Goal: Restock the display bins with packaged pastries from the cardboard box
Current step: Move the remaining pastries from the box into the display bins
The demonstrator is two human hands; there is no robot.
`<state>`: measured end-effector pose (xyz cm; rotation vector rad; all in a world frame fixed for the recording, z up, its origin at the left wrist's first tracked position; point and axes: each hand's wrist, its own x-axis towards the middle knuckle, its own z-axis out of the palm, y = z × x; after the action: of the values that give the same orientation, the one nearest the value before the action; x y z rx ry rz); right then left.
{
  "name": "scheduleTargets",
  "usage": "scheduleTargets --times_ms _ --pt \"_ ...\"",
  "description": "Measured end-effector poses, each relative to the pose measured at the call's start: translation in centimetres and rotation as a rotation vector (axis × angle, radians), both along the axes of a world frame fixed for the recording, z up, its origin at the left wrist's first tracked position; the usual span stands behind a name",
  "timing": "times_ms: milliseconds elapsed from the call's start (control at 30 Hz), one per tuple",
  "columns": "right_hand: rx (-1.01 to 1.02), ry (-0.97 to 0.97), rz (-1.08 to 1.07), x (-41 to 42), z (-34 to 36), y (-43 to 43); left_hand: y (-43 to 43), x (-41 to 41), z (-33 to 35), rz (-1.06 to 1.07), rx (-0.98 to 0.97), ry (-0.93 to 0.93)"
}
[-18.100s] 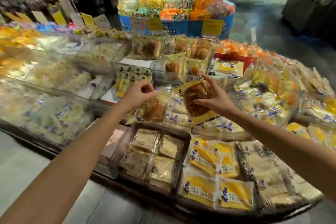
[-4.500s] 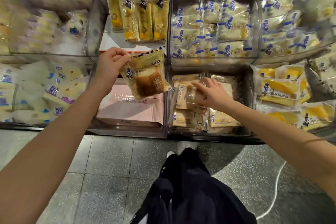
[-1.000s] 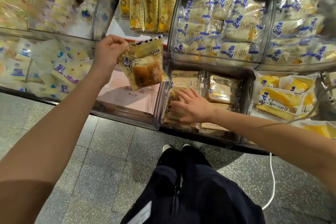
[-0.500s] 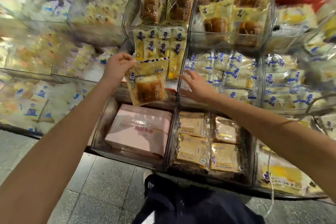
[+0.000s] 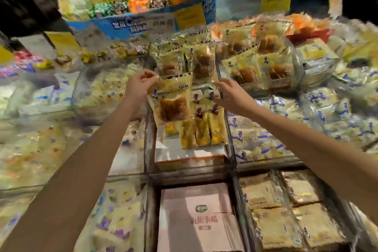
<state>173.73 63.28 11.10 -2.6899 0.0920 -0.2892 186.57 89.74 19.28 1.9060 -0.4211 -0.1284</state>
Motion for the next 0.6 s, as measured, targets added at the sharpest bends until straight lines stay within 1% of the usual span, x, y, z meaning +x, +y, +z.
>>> scheduleTargets --times_ms 233,433,600 --pt "-0.119 0.017 -0.058 2.2 2.7 -1.9 -3.7 9.0 2.2 -0.16 -0.05 -0.03" --pt "-0.047 0.009 -0.125 5.4 3.5 -3.6 -8.3 14.5 2.8 -0.239 -0.117 -0.05" --pt "-0.017 -0.003 -0.111 8.3 1.7 -4.7 -10.6 16.3 -0.5 -0.281 -0.027 0.021"
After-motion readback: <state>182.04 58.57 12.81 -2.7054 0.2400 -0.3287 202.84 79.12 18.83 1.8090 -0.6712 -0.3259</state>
